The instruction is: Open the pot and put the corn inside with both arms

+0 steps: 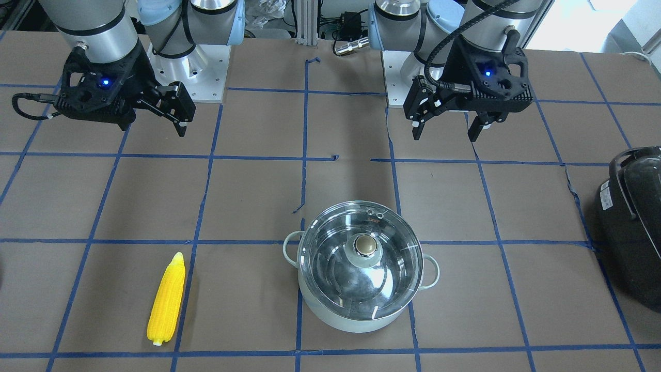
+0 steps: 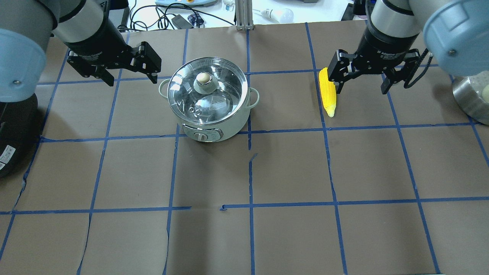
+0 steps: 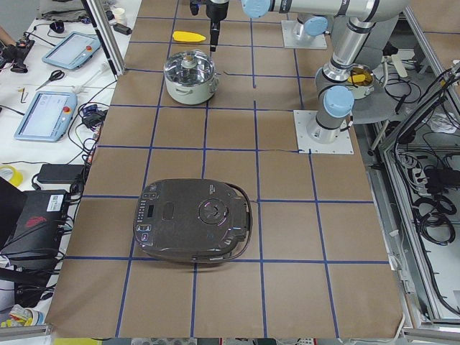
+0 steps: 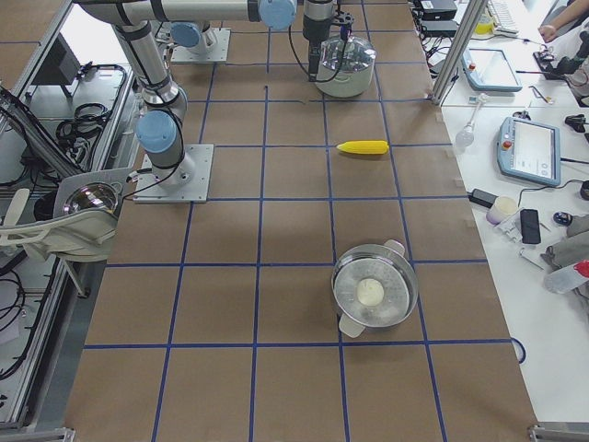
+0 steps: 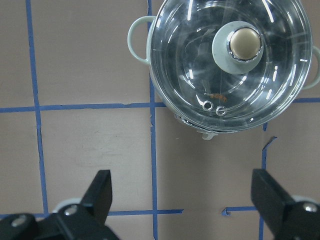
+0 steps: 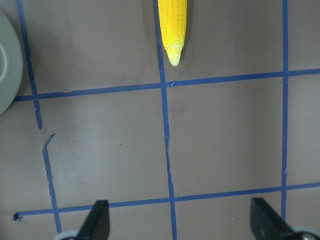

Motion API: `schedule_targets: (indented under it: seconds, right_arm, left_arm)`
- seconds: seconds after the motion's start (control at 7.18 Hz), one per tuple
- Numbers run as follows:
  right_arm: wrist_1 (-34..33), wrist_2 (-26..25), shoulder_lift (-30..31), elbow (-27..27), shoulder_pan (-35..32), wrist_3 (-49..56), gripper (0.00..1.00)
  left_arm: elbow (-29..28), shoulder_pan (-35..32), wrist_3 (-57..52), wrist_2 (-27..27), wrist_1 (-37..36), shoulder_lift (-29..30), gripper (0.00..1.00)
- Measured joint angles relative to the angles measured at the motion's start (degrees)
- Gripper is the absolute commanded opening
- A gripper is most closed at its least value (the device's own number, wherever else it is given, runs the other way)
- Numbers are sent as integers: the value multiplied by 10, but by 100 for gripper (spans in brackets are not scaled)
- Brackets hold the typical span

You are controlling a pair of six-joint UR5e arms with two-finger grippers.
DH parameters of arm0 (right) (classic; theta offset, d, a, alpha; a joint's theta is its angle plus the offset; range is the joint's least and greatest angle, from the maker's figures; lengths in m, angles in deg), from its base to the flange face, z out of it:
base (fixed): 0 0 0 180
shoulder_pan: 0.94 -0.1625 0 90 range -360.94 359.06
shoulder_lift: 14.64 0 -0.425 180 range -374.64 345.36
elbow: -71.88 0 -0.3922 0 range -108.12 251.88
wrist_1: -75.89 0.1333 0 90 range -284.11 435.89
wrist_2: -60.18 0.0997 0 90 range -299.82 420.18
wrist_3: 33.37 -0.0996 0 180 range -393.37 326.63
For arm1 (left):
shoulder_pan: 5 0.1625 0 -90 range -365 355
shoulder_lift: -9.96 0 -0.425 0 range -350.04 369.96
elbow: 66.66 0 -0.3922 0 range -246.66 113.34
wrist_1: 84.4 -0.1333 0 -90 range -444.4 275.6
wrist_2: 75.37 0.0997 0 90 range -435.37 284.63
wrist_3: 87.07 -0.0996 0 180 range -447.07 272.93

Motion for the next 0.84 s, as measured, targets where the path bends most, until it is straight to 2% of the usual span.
schedule_targets:
  seconds: [0.84]
  right_arm:
    - [0, 0, -1, 1, 0, 0, 100]
  left_arm:
    - [2, 3, -19, -1, 6, -8, 100]
